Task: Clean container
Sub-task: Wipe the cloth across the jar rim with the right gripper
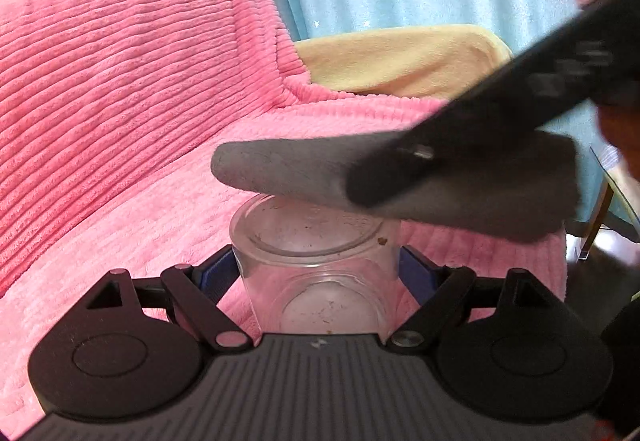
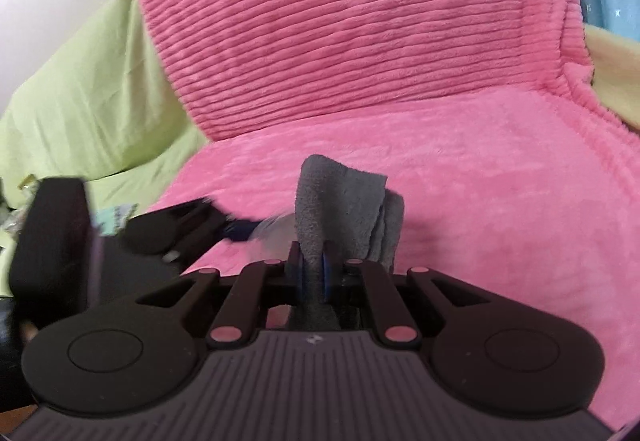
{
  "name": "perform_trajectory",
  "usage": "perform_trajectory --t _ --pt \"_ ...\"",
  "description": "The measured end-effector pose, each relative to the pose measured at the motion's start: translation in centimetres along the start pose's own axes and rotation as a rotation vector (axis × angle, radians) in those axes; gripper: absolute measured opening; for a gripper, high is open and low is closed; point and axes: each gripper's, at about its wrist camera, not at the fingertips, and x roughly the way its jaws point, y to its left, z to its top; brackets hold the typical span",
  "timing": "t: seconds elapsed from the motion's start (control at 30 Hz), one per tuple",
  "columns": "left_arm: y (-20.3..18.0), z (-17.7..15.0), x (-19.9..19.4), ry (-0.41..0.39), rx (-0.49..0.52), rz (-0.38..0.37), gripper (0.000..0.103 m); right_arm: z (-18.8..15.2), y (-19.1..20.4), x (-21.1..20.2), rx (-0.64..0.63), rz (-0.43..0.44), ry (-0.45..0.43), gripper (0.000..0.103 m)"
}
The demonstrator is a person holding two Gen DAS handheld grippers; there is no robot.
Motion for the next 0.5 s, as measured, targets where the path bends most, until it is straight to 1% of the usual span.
perform_trajectory --t 0.13,0.23,0.3,0.37,0.43,0.5 --pt "-0.1 0.0 0.0 0.003 0.004 0.005 0.086 0.1 0.8 0.4 0.025 0.053 -0.006 0.007" --pt "-0.1 0.3 0.4 0.007 0.017 0.015 0.086 0.8 1.1 2.1 0.028 0.094 -0.013 0.007" --pt "0.1 0.4 0.4 0.009 0.008 0.014 0.086 1.2 1.2 3.1 0.020 0.108 -0.016 0.007" --pt "0.3 0.4 0.5 0.011 -0.007 0.008 0.085 1.9 1.2 4.0 -0.006 0.096 -0.020 0.006" --pt "0.5 0.4 0.6 0.012 -0.015 0.004 0.085 2.3 1.0 4.5 -0.043 0.058 -0.031 0.006" --pt "0.5 0.3 0.4 0.011 -0.025 0.000 0.085 2.5 0.4 4.5 -0.050 0.012 -0.036 0.006"
